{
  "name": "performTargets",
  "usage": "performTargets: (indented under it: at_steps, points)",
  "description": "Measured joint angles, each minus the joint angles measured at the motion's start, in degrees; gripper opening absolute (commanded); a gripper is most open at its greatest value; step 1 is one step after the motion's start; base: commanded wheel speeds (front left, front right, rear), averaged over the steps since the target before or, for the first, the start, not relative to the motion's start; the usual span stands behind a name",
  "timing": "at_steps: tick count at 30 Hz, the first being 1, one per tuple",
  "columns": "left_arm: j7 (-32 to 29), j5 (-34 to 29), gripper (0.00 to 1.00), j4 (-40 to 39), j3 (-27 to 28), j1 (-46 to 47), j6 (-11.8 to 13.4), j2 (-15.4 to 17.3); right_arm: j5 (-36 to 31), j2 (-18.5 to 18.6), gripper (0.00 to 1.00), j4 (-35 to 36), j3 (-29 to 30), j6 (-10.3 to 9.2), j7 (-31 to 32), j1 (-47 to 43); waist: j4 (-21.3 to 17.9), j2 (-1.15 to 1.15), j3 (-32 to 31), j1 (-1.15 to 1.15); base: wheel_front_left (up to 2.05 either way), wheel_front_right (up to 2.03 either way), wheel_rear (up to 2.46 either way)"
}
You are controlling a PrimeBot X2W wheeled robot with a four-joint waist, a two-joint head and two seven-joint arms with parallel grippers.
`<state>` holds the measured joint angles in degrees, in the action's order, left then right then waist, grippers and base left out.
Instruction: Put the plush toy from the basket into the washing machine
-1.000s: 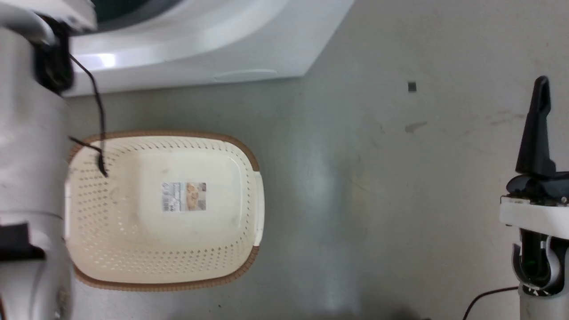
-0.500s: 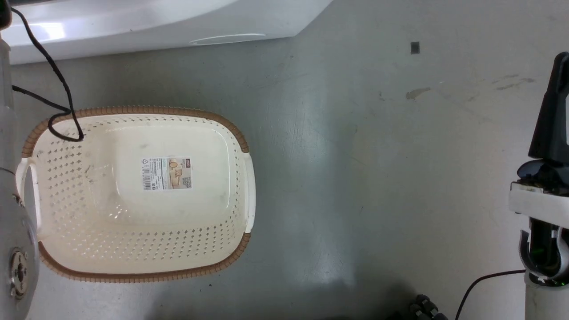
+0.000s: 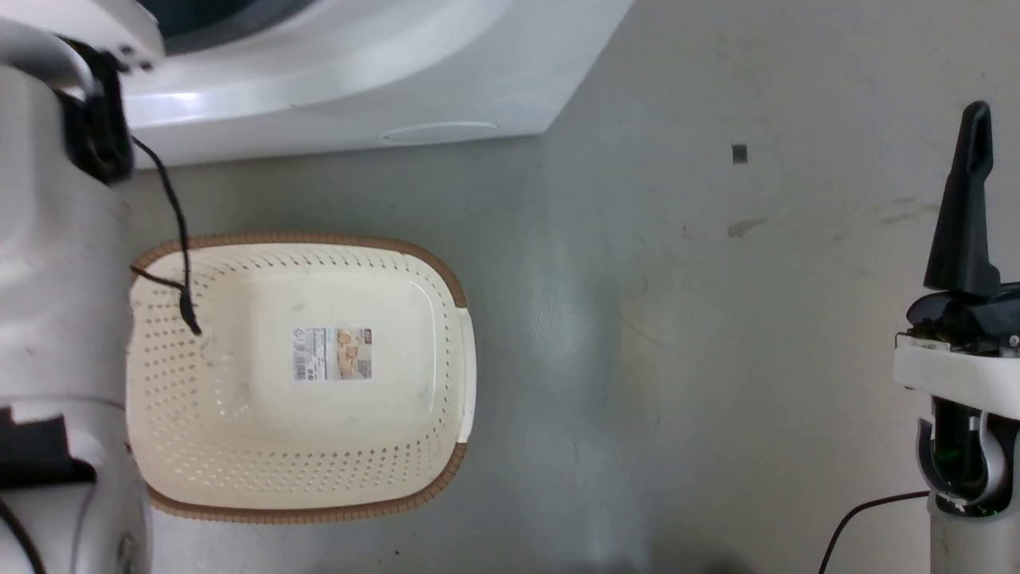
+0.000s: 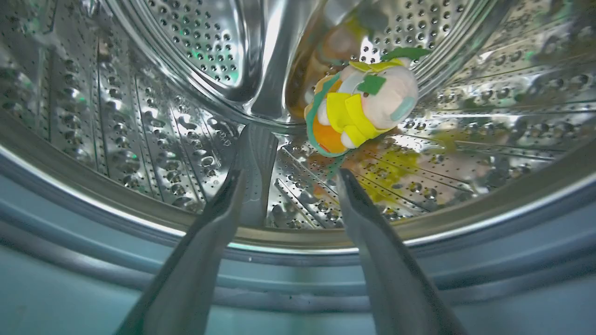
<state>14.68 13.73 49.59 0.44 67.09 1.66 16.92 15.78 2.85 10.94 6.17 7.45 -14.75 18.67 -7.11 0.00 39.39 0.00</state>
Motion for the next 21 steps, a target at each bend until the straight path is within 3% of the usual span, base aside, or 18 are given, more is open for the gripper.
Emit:
performTargets:
  at_steps: [11,15,21]
  points:
    - [0.01,-5.41,1.00,-17.05,1.41,-21.13,1.45,-6.15,-2.36,-0.01,1.00,-2.81,0.26,0.00,0.00,-4.99,3.27,0.00,-10.17,0.00,0.00,0.00,0.00]
    - [0.01,-7.16,1.00,-22.58,1.67,-28.24,1.37,-8.08,-6.01,-0.01,1.00,-2.81,-0.40,0.00,0.00,-6.65,4.63,0.00,-13.91,0.00,0.00,0.00,0.00]
    - [0.01,-8.67,1.00,-28.21,1.85,-38.68,0.80,-9.85,-6.24,-0.01,1.00,-3.66,-0.26,0.00,0.00,-9.66,6.09,0.00,-19.54,-0.01,0.00,0.00,0.00]
